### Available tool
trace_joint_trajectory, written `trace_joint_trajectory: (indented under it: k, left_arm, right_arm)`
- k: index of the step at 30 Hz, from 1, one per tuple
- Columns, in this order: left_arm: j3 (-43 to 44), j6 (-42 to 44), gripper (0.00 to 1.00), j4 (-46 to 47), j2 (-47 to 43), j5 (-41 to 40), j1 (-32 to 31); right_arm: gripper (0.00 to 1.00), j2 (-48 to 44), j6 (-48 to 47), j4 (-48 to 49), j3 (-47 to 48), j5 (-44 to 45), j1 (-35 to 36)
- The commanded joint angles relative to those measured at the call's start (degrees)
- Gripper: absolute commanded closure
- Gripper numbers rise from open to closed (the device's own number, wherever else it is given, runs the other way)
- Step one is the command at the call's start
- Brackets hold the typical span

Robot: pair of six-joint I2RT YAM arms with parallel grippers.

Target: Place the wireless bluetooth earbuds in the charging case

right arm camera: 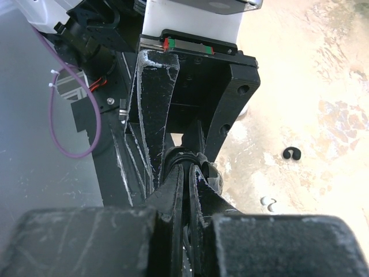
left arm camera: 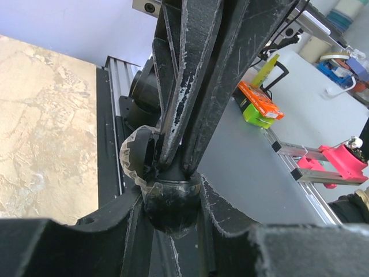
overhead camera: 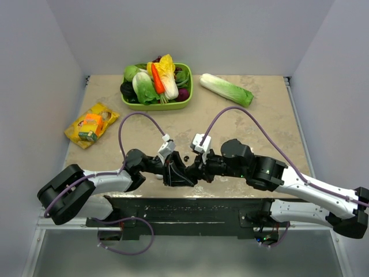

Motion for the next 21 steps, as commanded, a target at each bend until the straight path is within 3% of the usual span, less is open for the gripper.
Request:
trace_joint_trajectory:
  k: [1, 2, 4, 7, 10, 13, 18, 21]
  left_arm:
    - [2.14, 0.44, 1.0, 35.27, -0.77, -0.35, -0.43]
    - [2.14, 0.61, 1.0, 35.18, -0.77, -0.43, -0.43]
    - [1.79, 0.79, 1.0, 35.18, -0.68, -0.61, -0.51]
    - [1.26, 1.14, 1.0, 35.18, -0.77, -1.05, -0.43]
    - [0.91, 1.32, 1.0, 35.18, -0.68, -1.22, -0.51]
    - [0.82, 1.49, 1.0, 35.27, -0.86, -1.49, -0.43]
    - [-2.33, 4.12, 1.0, 35.18, -3.4, -5.08, -0.34]
    - [-5.76, 7.28, 1.0, 35.1, -6.65, -9.56, -0.34]
  right_arm:
    - [0.93, -0.18, 0.72, 1.82, -0.47, 2.17, 0.69]
    - [0.8, -0.53, 1.15, 2.08, -0.46, 2.7, 0.69]
    - [0.67, -1.76, 2.47, 2.87, -0.47, 4.19, 0.69]
    - [0.57, -3.34, 4.32, 4.01, -0.2, 5.77, 0.69]
    - [0.51, -4.75, 5.99, 4.28, 0.93, 6.39, 0.69]
    - [0.48, -6.94, 7.48, 4.02, 2.34, 12.35, 0.69]
    - [0.49, -13.63, 10.55, 4.9, -0.99, 35.08, 0.16]
    - [0.49, -10.3, 14.15, 3.4, -3.44, 34.28, -3.17]
